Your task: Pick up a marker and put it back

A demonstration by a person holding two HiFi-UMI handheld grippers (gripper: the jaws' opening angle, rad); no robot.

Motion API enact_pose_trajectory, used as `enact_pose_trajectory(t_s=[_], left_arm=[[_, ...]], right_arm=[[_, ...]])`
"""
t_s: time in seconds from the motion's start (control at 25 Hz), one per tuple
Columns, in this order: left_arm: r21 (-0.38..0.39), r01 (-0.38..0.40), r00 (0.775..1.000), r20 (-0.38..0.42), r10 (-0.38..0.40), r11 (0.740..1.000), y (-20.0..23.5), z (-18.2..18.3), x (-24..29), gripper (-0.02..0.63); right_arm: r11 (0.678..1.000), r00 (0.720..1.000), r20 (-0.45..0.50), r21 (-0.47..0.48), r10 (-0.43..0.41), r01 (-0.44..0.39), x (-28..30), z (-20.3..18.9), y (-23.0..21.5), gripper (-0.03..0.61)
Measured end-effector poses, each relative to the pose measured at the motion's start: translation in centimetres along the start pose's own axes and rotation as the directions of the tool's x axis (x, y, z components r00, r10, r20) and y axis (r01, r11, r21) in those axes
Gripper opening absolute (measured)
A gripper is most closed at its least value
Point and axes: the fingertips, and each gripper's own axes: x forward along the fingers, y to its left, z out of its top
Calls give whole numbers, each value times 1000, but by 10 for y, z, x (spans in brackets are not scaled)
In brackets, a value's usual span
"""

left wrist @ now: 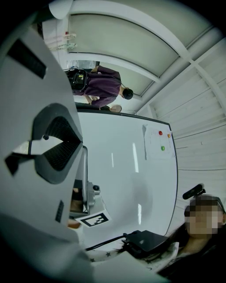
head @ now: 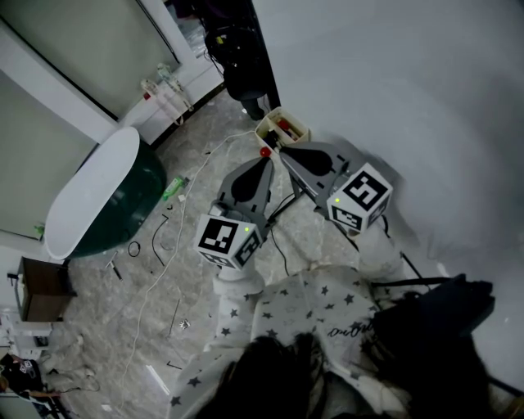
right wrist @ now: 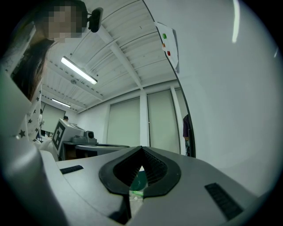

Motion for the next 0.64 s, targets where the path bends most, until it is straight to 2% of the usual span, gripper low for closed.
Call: enact_pose_trajectory(t_s=[0.64], left_arm=[[-2, -3, 1000, -6, 3, 1000, 0, -2, 0, 0]], right_arm=[[1000, 1000, -5, 8, 6, -6, 1, -2, 1, 6]])
